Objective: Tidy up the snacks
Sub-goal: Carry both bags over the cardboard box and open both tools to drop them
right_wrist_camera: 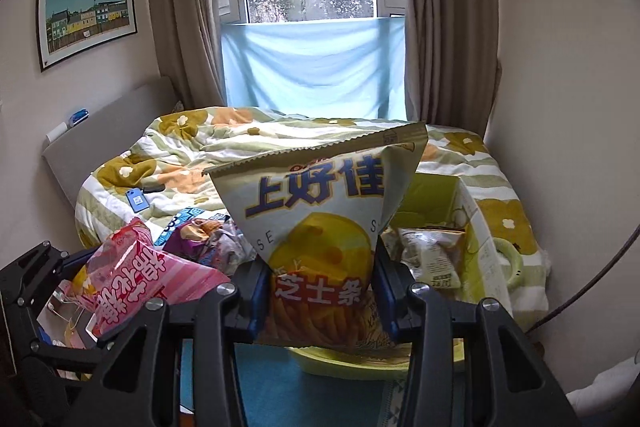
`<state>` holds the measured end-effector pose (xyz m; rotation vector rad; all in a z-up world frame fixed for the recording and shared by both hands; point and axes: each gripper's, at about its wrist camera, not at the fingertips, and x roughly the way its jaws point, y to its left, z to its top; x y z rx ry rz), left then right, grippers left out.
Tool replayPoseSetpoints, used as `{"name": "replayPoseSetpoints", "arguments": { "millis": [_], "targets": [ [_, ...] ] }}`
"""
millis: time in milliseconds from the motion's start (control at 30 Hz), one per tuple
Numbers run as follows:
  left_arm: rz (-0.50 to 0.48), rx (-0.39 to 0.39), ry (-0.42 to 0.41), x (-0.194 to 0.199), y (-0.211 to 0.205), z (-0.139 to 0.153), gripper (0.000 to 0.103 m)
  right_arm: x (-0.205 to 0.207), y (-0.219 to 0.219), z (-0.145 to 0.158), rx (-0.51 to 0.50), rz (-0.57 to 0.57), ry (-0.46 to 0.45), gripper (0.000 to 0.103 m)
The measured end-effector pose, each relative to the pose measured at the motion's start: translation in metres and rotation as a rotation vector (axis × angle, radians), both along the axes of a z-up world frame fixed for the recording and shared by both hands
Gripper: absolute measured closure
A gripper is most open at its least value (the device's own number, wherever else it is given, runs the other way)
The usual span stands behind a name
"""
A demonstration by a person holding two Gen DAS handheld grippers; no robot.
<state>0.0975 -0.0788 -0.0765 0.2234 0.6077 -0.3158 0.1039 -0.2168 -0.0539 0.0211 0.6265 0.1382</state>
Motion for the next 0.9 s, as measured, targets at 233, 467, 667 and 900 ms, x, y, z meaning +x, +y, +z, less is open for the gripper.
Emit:
{"name": "replayPoseSetpoints", "arguments": {
  "millis": [233,467,667,900],
  "targets": [
    [-0.028,-0.045,0.052,0.059,-0.054,0.007,0.039,0.008,-0.062,-0.006,-0.008,-0.064,0.031,0.062],
    [-0.100,-0.062,0.178,0.129,-0.094,-0.016,0.038,0.034,-0.091,-0.026,0.015,-0.133,0.098,0.062],
    [-0.158,-0.048,0.245,0.162,-0.130,-0.030,0.031,0.051,-0.111,-0.038,0.035,-0.207,0.167,0.062],
    [-0.151,-0.060,0.263,0.175,-0.114,-0.034,0.001,0.067,-0.132,-0.046,0.057,-0.274,0.220,0.062]
  ]
}}
